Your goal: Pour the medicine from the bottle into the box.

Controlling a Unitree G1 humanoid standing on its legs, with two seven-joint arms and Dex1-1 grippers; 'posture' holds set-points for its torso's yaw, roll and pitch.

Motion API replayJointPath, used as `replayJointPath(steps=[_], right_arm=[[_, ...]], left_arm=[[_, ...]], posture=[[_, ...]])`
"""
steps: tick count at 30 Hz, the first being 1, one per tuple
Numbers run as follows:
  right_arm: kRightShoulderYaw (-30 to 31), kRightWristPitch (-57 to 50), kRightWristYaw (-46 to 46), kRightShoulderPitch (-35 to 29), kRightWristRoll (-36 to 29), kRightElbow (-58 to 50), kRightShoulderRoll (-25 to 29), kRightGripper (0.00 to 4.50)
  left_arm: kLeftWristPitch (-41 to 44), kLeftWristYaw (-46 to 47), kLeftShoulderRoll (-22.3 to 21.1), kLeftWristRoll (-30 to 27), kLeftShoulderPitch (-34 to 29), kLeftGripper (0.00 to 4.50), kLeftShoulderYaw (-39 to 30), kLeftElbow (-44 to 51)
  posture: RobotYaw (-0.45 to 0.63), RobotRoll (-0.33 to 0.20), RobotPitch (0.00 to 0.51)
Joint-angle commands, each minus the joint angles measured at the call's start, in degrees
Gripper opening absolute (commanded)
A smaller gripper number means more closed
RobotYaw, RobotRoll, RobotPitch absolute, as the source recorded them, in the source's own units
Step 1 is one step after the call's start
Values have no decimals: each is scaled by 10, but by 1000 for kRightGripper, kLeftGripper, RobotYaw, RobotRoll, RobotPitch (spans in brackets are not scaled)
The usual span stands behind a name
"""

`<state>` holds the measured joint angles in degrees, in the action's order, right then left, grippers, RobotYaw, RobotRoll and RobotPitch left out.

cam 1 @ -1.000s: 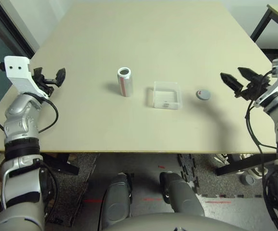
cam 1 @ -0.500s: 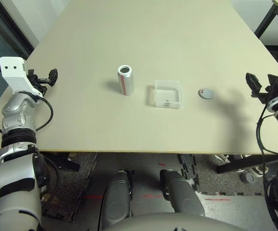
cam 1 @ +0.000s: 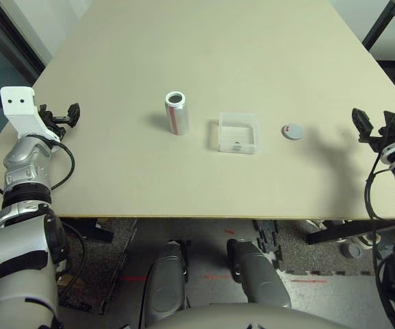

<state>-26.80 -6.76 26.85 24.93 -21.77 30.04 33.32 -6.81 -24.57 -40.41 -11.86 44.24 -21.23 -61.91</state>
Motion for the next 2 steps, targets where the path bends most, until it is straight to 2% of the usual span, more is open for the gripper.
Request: replayJointPath(steps=[1, 2], right_arm=[[1, 6, 1, -8, 0, 12, -3, 4500], [1, 7, 1, -7, 0, 12, -4, 4500]], left_arm=[[-10, 3, -16, 9, 9, 4474, 5, -20], [-11, 2, -17, 10, 10, 4474, 5, -22]], posture=[[-182, 0, 182], [-179, 0, 183]])
